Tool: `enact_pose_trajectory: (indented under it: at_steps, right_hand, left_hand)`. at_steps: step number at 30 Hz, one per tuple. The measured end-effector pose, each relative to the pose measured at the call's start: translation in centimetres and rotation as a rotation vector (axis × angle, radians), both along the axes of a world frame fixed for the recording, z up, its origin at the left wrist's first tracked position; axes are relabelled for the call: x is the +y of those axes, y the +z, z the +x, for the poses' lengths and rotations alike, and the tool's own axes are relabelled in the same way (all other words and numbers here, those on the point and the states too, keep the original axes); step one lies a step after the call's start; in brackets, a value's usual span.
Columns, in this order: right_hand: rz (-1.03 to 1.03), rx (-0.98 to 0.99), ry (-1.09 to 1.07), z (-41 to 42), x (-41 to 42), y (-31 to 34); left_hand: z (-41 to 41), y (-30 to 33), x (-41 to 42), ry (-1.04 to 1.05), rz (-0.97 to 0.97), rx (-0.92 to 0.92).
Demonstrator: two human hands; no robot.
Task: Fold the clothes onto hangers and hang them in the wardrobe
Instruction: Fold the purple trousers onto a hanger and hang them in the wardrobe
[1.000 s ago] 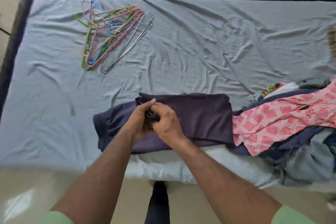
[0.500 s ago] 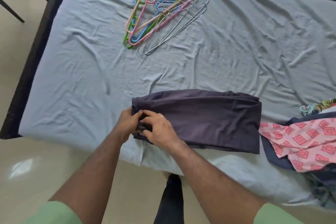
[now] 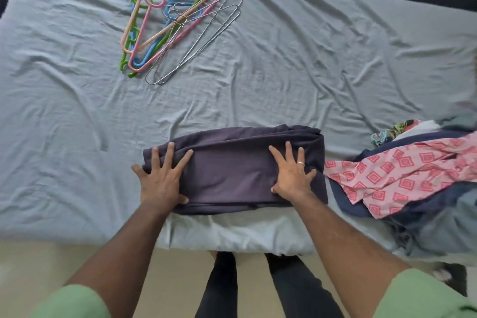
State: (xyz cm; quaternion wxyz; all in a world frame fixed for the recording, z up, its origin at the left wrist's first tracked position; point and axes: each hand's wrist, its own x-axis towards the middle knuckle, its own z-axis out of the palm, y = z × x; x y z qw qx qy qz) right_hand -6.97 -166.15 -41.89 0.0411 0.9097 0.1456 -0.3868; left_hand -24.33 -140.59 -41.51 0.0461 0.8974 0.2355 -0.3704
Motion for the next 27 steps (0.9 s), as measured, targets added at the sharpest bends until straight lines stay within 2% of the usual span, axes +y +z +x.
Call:
enact_pose_trajectory:
  at_steps: [3, 7, 9, 11, 13, 15, 17, 20, 27]
  right_hand:
    - [-0.057, 0.052, -0.015, 3.2, -3.2, -1.0]
    - [0.005, 0.121, 0.013, 5.1, -5.2, -2.5]
    - [0.008, 0.085, 0.004, 5.0, -5.1, -2.4]
    - [0.021, -0.066, -0.011, 5.3, -3.9, -1.3]
    - [0.021, -0.162, 0.013, 6.3, -1.9, 0.0]
    - [0.077, -0.188, 0.041, 7.6, 0.4, 1.0]
    - [0.189, -0.207, 0.029, 8.7, 3.1, 2.1]
    - [0.321, -0.194, 0.027, 9.9, 7.5, 3.2]
    - [0.512, -0.191, 0.035, 11.8, 16.9, 5.1]
  left_hand:
    - [0.9, -1.1, 0.8, -0.005, 0.015, 0.075]
    - [1.5, -1.7, 1.6, 0.023, 0.023, 0.136]
    - [2.8, -0.9, 1.4, 0.009, 0.011, 0.17]
    - [5.0, 0.4, 1.1, 0.024, 0.002, 0.09]
    - [7.9, 1.8, 0.8, 0.061, -0.06, -0.089]
    - [11.1, 2.9, 0.6, 0.109, -0.184, -0.268]
    - [14.1, 4.1, 0.6, 0.203, -0.338, -0.372]
    - [17.3, 5.3, 0.9, 0.317, -0.426, -0.439]
    - [21.4, 7.6, 5.5, 0.364, -0.417, -0.573]
